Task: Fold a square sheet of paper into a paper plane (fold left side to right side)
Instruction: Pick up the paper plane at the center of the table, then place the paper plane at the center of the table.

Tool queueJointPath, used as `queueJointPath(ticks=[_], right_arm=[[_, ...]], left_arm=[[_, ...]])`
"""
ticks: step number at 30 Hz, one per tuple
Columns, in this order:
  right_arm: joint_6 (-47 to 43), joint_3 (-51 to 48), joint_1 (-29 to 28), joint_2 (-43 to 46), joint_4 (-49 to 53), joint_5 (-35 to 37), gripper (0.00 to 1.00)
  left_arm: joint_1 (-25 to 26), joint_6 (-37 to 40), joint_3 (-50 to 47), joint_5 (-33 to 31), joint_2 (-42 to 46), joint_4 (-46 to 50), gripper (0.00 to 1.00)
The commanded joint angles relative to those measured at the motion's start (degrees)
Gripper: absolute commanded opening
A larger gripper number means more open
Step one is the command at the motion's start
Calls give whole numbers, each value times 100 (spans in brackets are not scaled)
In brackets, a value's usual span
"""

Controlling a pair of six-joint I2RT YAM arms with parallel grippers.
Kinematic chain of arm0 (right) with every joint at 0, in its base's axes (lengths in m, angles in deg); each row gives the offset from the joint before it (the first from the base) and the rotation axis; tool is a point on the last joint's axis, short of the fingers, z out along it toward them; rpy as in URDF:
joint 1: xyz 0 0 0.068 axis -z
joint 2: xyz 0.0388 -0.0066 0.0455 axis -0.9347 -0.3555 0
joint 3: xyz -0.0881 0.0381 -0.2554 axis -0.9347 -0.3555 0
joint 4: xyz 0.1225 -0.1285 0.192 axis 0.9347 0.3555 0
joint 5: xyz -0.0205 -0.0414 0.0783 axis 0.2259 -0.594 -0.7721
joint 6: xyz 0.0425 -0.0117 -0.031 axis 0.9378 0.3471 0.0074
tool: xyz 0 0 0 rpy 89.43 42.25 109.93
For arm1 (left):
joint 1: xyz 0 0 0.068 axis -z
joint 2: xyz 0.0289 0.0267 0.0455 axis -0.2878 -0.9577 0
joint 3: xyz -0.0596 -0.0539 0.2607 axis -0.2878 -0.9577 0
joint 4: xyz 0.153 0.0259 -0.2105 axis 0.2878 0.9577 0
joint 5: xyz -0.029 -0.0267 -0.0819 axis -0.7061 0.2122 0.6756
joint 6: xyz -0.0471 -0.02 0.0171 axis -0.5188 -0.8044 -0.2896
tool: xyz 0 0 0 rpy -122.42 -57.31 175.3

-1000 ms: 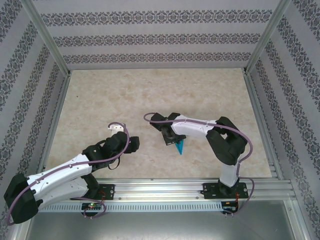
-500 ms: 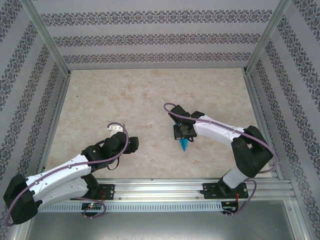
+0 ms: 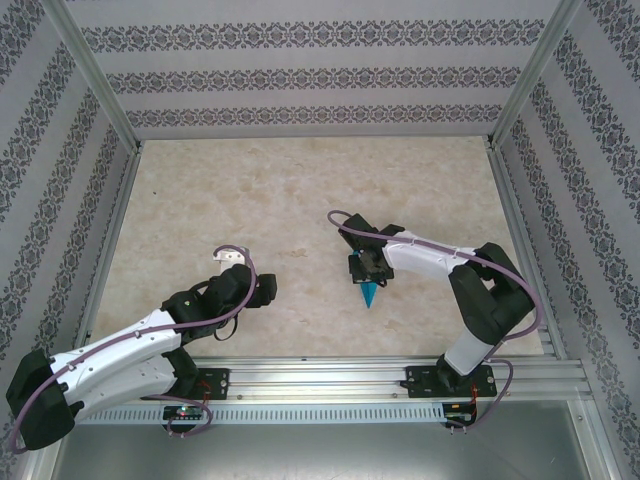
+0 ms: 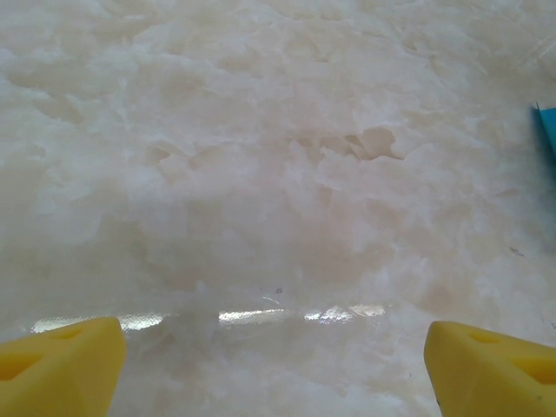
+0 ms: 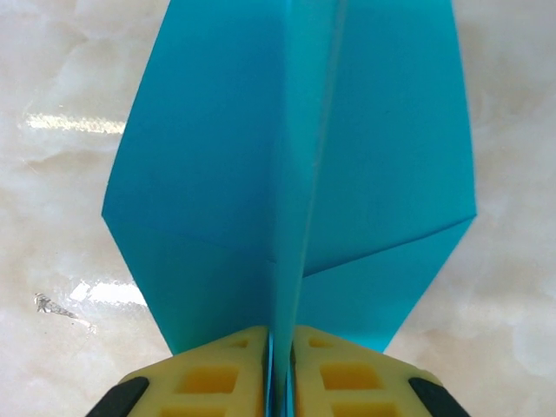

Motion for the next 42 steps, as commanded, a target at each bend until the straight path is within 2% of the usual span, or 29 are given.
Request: queueJointPath(ticks=[1, 11, 16, 23, 29, 35, 42], right_arm=[[8, -50, 22, -114, -57, -37, 16], [62, -35, -23, -490, -165, -291, 16], [-14, 224, 11, -494, 3, -245, 9], [-297, 1342, 294, -845, 363, -116, 6], [-453, 2582, 570, -1759, 698, -136, 6], [-450, 3798, 706, -2619, 1272, 145, 6], [-495, 4511, 732, -3201, 1608, 188, 9]], left_arm=[[-61, -107, 93, -96, 78, 121, 90], [-61, -63, 233, -64, 161, 224, 92], [-61, 17, 368, -111, 237, 390, 97], [-61, 17, 520, -109, 412, 585, 100], [-61, 61, 542, -91, 635, 730, 100], [-61, 166, 541, -85, 758, 852, 100], [-61, 203, 554, -70, 813, 962, 100]])
